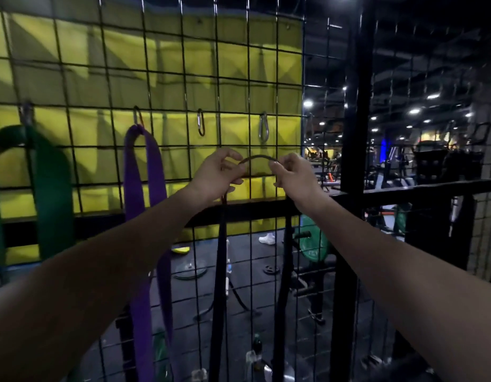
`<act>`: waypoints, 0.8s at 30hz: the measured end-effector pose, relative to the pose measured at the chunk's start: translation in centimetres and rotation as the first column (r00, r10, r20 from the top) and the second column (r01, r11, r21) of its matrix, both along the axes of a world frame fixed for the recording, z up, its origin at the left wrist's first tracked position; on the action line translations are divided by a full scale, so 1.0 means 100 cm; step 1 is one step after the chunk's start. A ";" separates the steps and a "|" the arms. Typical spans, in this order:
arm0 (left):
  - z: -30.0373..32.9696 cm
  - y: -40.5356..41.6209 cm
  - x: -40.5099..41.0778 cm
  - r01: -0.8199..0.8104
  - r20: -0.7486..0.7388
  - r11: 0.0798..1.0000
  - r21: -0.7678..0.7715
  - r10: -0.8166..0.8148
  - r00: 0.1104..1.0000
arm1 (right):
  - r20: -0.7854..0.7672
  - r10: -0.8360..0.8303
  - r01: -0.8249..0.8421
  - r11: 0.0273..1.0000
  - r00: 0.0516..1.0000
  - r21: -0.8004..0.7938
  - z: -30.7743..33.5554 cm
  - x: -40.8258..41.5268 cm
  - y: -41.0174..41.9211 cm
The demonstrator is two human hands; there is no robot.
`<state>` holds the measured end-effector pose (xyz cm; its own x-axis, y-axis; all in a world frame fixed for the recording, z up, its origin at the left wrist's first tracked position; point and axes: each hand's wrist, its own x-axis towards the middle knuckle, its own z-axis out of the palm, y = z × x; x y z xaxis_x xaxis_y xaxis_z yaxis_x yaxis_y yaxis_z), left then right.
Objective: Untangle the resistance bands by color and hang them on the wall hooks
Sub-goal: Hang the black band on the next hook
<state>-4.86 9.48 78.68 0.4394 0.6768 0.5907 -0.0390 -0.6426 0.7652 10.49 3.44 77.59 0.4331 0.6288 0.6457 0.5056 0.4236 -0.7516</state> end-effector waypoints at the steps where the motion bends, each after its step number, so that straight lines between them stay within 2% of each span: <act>1: 0.003 0.004 -0.004 -0.027 0.036 0.999 0.043 0.026 0.999 | -0.002 0.033 -0.033 0.999 0.999 0.022 0.004 -0.004 0.003; 6: 0.033 0.030 -0.025 -0.185 0.187 0.960 0.208 0.147 0.971 | -0.048 0.246 -0.244 0.969 0.968 0.029 0.032 -0.023 0.027; 9: 0.048 0.046 -0.035 -0.334 0.207 0.897 0.288 0.282 0.937 | -0.066 0.270 -0.269 0.963 0.961 0.015 0.049 -0.034 0.047; 13: 0.055 0.060 -0.046 -0.502 0.203 0.752 0.429 0.461 0.864 | 0.019 0.193 -0.192 0.981 0.981 -0.037 0.061 -0.041 0.071; 18: 0.062 0.068 -0.049 -0.551 0.201 0.633 0.544 0.539 0.818 | 0.223 0.102 -0.099 0.995 0.970 -0.024 0.082 -0.050 0.095; 20: 0.064 0.072 -0.048 -0.558 0.209 0.622 0.550 0.544 0.813 | 0.295 0.053 -0.059 0.998 0.954 0.013 0.094 -0.056 0.101; 22: 0.067 0.077 -0.048 -0.549 0.221 0.647 0.529 0.519 0.826 | 0.401 -0.040 0.022 0.999 0.915 0.049 0.103 -0.062 0.104; 24: 0.070 0.081 -0.049 -0.531 0.228 0.678 0.508 0.489 0.842 | 0.438 -0.124 0.104 0.992 0.890 0.070 0.108 -0.067 0.109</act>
<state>-9.75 17.56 85.64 0.0658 0.3491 0.9348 0.3807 -0.8747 0.2998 3.84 14.31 88.38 0.1650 0.5596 0.8122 0.8274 0.3696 -0.4228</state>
